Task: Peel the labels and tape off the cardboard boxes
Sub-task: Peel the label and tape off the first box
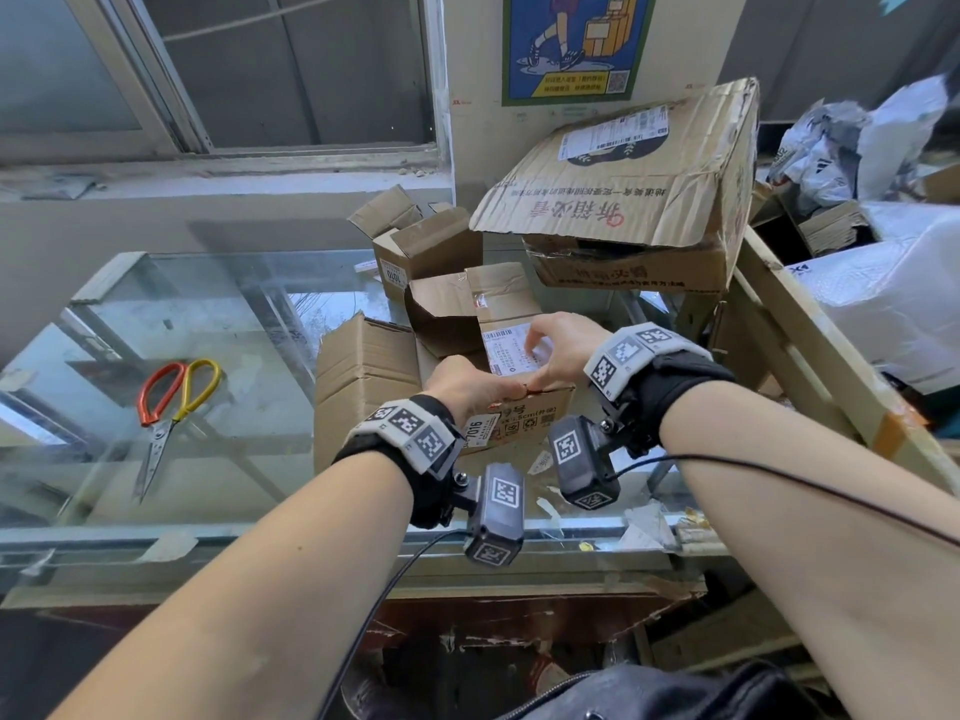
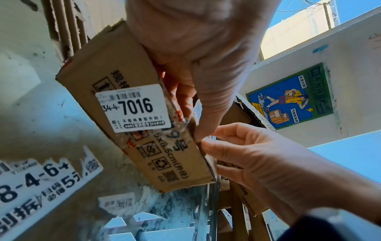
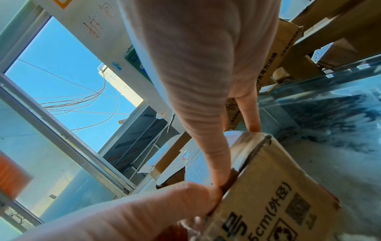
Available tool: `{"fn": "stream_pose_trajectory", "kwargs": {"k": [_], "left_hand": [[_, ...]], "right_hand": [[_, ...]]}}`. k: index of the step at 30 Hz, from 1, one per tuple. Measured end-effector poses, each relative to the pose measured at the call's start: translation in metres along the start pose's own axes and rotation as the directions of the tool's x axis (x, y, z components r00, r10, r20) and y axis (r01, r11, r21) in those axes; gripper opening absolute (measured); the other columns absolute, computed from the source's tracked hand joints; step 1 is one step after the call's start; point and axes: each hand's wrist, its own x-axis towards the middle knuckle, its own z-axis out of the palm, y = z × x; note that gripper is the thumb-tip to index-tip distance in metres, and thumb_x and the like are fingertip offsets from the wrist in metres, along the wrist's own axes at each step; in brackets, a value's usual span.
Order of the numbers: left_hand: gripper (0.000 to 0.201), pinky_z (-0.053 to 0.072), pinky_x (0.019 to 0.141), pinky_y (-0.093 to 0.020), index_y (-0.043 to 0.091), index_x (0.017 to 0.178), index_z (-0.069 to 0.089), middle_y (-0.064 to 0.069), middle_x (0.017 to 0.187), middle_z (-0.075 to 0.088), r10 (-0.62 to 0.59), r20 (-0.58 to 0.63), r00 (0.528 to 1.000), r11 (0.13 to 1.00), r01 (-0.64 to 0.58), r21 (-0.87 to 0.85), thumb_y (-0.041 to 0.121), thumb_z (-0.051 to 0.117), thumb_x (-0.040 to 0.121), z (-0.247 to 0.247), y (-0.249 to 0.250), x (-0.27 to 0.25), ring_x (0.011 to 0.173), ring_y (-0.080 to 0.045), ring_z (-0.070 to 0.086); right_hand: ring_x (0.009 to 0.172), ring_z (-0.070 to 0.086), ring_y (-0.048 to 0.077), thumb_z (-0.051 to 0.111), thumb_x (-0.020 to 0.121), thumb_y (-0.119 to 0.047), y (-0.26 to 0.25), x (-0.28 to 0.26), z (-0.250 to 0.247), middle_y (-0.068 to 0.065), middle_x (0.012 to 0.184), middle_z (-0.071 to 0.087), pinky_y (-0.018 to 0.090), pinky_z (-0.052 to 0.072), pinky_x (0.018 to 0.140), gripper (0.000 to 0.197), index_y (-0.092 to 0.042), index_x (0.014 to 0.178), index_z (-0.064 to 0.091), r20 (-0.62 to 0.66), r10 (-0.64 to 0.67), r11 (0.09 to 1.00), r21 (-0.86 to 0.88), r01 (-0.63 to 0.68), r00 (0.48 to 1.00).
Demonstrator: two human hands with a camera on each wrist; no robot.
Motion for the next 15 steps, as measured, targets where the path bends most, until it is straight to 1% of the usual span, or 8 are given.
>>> {"fn": "stream_pose_trajectory", "kwargs": {"k": [4, 6, 7, 8, 10, 11, 13, 15], "left_hand": [[0.026, 0.042, 0.053, -0.022, 0.016, 0.075, 0.057, 0.0, 0.075, 0.06, 0.076, 0.006, 0.997, 0.976, -0.076, 0.205, 0.034, 0.075, 0.078, 0.002, 0.004, 0.002, 0.068, -0.012, 0.057], [0.028, 0.043, 0.058, -0.025, 0.02, 0.073, 0.054, 0.0, 0.079, 0.06, 0.165, -0.036, 0.986, 0.889, -0.133, 0.439, 0.042, 0.07, 0.08, 0.004, 0.008, 0.0, 0.074, -0.016, 0.058], [0.029, 0.042, 0.06, -0.027, 0.02, 0.078, 0.055, -0.001, 0.085, 0.061, 0.219, -0.061, 0.974, 0.825, -0.152, 0.545, 0.045, 0.069, 0.079, 0.005, 0.01, -0.002, 0.077, -0.018, 0.058], [0.035, 0.043, 0.064, -0.028, 0.017, 0.088, 0.056, -0.003, 0.093, 0.062, 0.27, -0.081, 0.959, 0.775, -0.167, 0.609, 0.048, 0.07, 0.077, 0.007, 0.011, -0.002, 0.083, -0.02, 0.058], [0.061, 0.043, 0.074, -0.032, 0.01, 0.112, 0.047, -0.007, 0.11, 0.057, 0.318, -0.113, 0.941, 0.749, -0.176, 0.639, 0.048, 0.075, 0.072, 0.008, 0.011, -0.001, 0.099, -0.026, 0.058], [0.069, 0.043, 0.077, -0.034, 0.009, 0.118, 0.043, -0.009, 0.114, 0.054, 0.331, -0.12, 0.936, 0.741, -0.179, 0.648, 0.046, 0.076, 0.072, 0.008, 0.011, 0.0, 0.104, -0.027, 0.057], [0.061, 0.043, 0.073, -0.032, 0.008, 0.118, 0.049, -0.008, 0.108, 0.057, 0.362, -0.073, 0.929, 0.668, -0.205, 0.715, 0.044, 0.073, 0.075, 0.008, 0.012, -0.001, 0.099, -0.026, 0.058], [0.042, 0.042, 0.066, -0.029, 0.008, 0.104, 0.058, -0.006, 0.095, 0.06, 0.408, -0.008, 0.913, 0.575, -0.25, 0.779, 0.042, 0.066, 0.08, 0.008, 0.013, -0.002, 0.086, -0.023, 0.058]], "right_hand": [[0.108, 0.054, 0.022, 0.079, 0.073, -0.034, -0.004, 0.001, 0.001, 0.007, 0.117, 0.058, 0.031, 0.043, 0.087, 0.039, -0.014, 0.096, 0.055, -0.019, 0.011, 1.0, 0.006, -0.011, 1.0], [0.099, 0.057, 0.023, 0.081, 0.07, -0.036, -0.009, 0.004, 0.002, 0.008, 0.111, 0.061, 0.033, 0.046, 0.083, 0.042, -0.014, 0.091, 0.052, -0.024, 0.018, 1.0, -0.017, -0.019, 1.0], [0.095, 0.058, 0.023, 0.082, 0.069, -0.036, -0.01, 0.006, 0.002, 0.009, 0.108, 0.062, 0.034, 0.048, 0.081, 0.043, -0.013, 0.091, 0.053, -0.029, 0.025, 0.999, -0.027, -0.026, 0.999], [0.093, 0.059, 0.023, 0.082, 0.068, -0.035, -0.012, 0.007, 0.002, 0.009, 0.106, 0.063, 0.035, 0.049, 0.08, 0.043, -0.013, 0.091, 0.053, -0.033, 0.034, 0.999, -0.035, -0.035, 0.999], [0.091, 0.06, 0.024, 0.083, 0.066, -0.035, -0.014, 0.008, 0.002, 0.009, 0.103, 0.063, 0.037, 0.051, 0.081, 0.045, -0.012, 0.092, 0.054, -0.035, 0.041, 0.998, -0.048, -0.042, 0.999], [0.091, 0.06, 0.024, 0.084, 0.065, -0.034, -0.015, 0.008, 0.002, 0.009, 0.103, 0.062, 0.038, 0.051, 0.082, 0.046, -0.012, 0.093, 0.054, -0.036, 0.039, 0.997, -0.057, -0.041, 0.999], [0.094, 0.06, 0.025, 0.083, 0.067, -0.032, -0.016, 0.009, 0.002, 0.009, 0.105, 0.062, 0.038, 0.051, 0.082, 0.046, -0.01, 0.097, 0.055, -0.039, 0.036, 0.996, -0.075, -0.039, 0.999], [0.095, 0.06, 0.025, 0.083, 0.068, -0.03, -0.016, 0.01, 0.002, 0.01, 0.106, 0.062, 0.037, 0.051, 0.082, 0.046, -0.009, 0.1, 0.057, -0.042, 0.035, 0.996, -0.081, -0.038, 0.999]]}}
